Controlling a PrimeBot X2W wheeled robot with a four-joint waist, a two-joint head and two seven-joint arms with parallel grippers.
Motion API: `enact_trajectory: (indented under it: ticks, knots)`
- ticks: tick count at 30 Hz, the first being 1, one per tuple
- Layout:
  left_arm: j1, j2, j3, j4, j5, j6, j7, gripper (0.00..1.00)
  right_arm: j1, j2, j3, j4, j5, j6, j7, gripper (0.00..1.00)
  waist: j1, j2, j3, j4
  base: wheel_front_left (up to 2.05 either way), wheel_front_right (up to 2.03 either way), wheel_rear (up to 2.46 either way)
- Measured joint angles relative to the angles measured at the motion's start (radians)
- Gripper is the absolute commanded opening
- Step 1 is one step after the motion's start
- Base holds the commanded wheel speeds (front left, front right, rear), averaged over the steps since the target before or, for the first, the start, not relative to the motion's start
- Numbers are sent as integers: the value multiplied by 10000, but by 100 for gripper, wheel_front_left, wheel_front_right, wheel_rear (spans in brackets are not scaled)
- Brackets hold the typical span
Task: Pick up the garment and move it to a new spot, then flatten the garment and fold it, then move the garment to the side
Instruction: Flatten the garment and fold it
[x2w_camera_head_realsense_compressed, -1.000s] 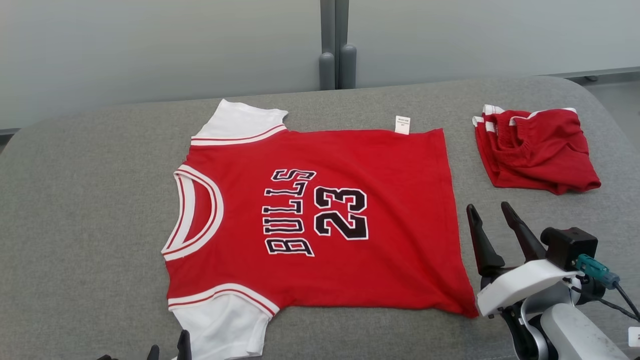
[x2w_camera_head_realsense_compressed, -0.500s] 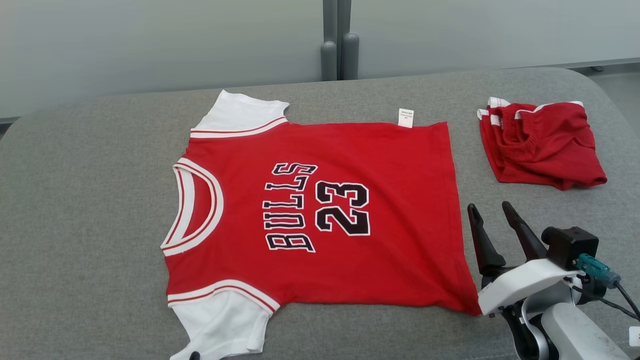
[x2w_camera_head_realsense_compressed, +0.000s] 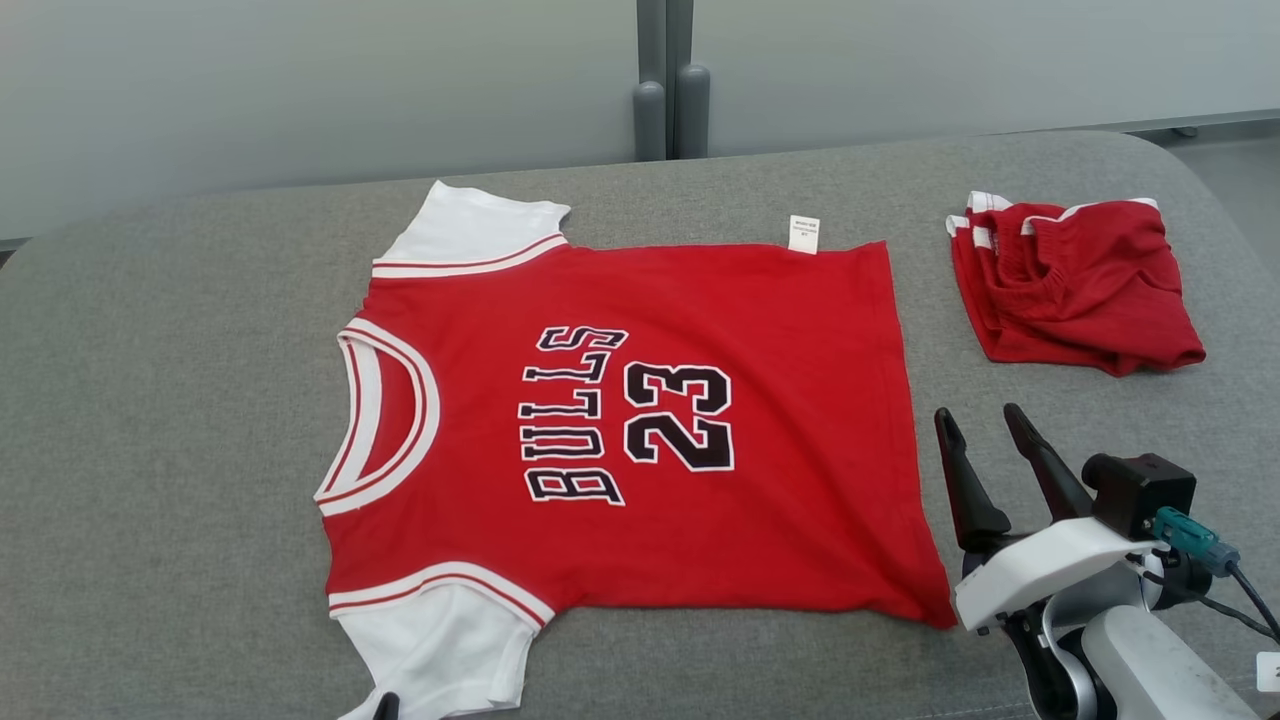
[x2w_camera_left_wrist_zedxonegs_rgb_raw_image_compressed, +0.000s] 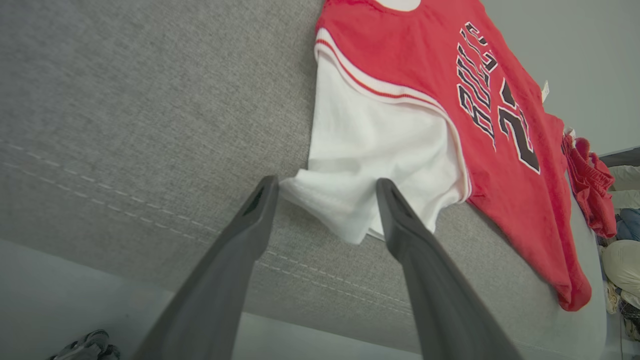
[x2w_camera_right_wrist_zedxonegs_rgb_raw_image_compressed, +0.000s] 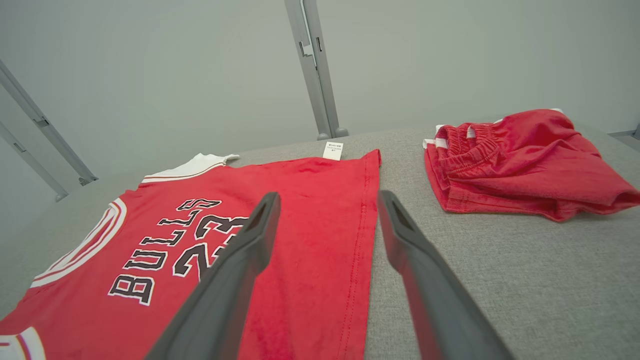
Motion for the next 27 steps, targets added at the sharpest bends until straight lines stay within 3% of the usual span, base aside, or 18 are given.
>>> enact_trajectory:
  ticks: [8,9,10,13,14,20,27]
  knots:
    - [-9,0,-10,303,0,-71,-29,100,-8,2,2,35,0,0,0,100,0,0,-46,-76,0,0,0]
    - [-9,0,-12,326,0,-73,-29,91,-8,2,2,38,0,0,2,100,0,0,-52,-80,0,0,0]
    - [-9,0,-19,357,0,-75,-31,41,-8,0,2,52,0,0,2,100,0,0,-66,-84,0,0,0]
    - [-34,0,-44,359,0,-176,-134,6,-8,0,2,67,0,0,2,100,0,0,-89,-79,0,0,0]
    - [-66,0,-61,355,0,-226,-186,0,-8,2,4,71,0,0,2,100,0,0,-96,-76,0,0,0]
    - [-165,-4,-142,324,0,-341,-272,0,2,4,82,167,19,21,142,100,0,0,-134,-63,0,0,0]
    - [-394,-8,-167,-349,0,-616,-713,0,781,48,125,614,750,282,619,100,0,0,-178,-24,0,0,0]
